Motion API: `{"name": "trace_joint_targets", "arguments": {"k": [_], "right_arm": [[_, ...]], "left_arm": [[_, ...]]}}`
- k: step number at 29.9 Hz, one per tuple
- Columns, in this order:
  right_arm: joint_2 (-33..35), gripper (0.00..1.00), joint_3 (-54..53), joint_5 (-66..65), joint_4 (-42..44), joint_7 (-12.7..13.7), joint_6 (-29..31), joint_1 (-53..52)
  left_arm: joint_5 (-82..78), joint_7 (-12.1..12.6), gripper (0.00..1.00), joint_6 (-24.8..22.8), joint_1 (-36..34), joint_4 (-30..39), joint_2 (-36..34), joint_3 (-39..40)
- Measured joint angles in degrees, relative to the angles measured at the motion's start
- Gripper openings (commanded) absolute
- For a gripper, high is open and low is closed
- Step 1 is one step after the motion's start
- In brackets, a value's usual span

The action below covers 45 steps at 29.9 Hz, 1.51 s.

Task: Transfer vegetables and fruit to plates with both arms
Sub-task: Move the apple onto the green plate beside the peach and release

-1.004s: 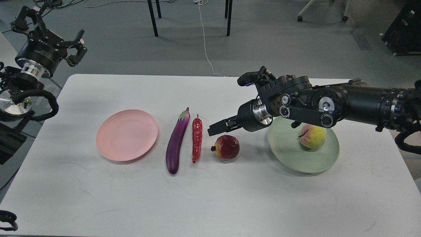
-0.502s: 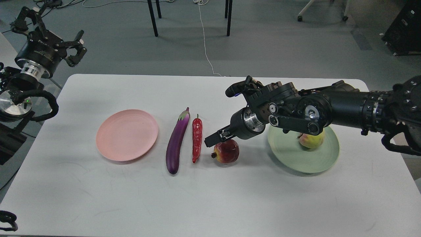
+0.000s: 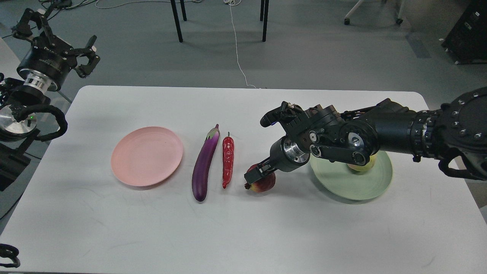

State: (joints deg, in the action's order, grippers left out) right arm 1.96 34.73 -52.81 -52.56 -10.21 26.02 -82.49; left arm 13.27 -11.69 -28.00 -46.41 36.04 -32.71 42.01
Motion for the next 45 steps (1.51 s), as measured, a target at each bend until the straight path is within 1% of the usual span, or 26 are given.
{"name": "trace_joint_targets", "arguments": {"k": [2, 4, 8, 11, 15, 18, 23, 27, 31, 33, 38, 41, 45], "right_arm": [[0.0, 0.59, 0.2, 0.0, 0.0, 0.0, 0.0, -0.2], [0.0, 0.56, 0.3, 0.0, 0.0, 0.0, 0.0, -0.4], [0.1, 0.55, 0.2, 0.1, -0.2, 0.0, 0.0, -1.5], [1.5, 0.55, -0.5, 0.8, -0.6, 0.0, 0.0, -3.8], [6.3, 0.55, -1.1, 1.0, -1.6, 0.0, 0.1, -7.2], [11.4, 0.56, -1.1, 0.8, -2.6, -0.1, 0.1, -7.8], [19.9, 0.56, -0.1, 0.2, -3.9, -0.1, 0.1, -5.5], [23.7, 0.56, 0.0, 0.2, -6.3, -0.1, -0.1, -3.7], [24.8, 0.59, -0.1, 0.2, -8.6, -0.1, -0.2, -3.0], [24.7, 0.63, -0.2, 0.1, -8.9, -0.1, -0.3, -2.7], [24.4, 0.66, 0.1, -0.9, -9.0, -0.1, -0.3, -1.3], [24.4, 0.77, 0.2, -1.8, -9.0, -0.1, -0.3, -0.8], [24.6, 0.88, 0.2, -2.0, -9.0, 0.0, -0.2, -0.7]], "left_arm": [[0.0, 0.0, 0.98, 0.0, 0.0, 0.0, 0.0, 0.0], [0.0, 0.0, 0.98, 0.0, 0.0, 0.0, 0.0, 0.0], [0.0, 0.0, 0.98, 0.0, 0.0, 0.0, 0.0, 0.0], [0.0, 0.0, 0.98, 0.0, -0.1, 0.0, 0.0, 0.0], [0.0, 0.0, 0.98, 0.0, -0.3, 0.0, -0.1, 0.1], [0.0, 0.0, 0.98, 0.0, -0.4, 0.0, -0.1, 0.1], [0.0, 0.2, 0.98, 0.0, -0.4, 0.1, -0.4, 0.1], [0.0, 0.2, 0.98, 0.0, -0.4, 0.1, -0.4, 0.1], [0.0, 0.2, 0.98, 0.0, -0.3, 0.1, -0.4, 0.0], [0.0, 0.2, 0.98, 0.0, -0.3, 0.1, -0.4, 0.0], [0.0, 0.2, 0.98, 0.0, -0.2, 0.1, -0.4, 0.0], [0.0, 0.1, 0.98, 0.0, -0.2, 0.0, -0.5, 0.0], [0.0, 0.1, 0.98, 0.0, -0.2, 0.0, -0.5, 0.0]]}}
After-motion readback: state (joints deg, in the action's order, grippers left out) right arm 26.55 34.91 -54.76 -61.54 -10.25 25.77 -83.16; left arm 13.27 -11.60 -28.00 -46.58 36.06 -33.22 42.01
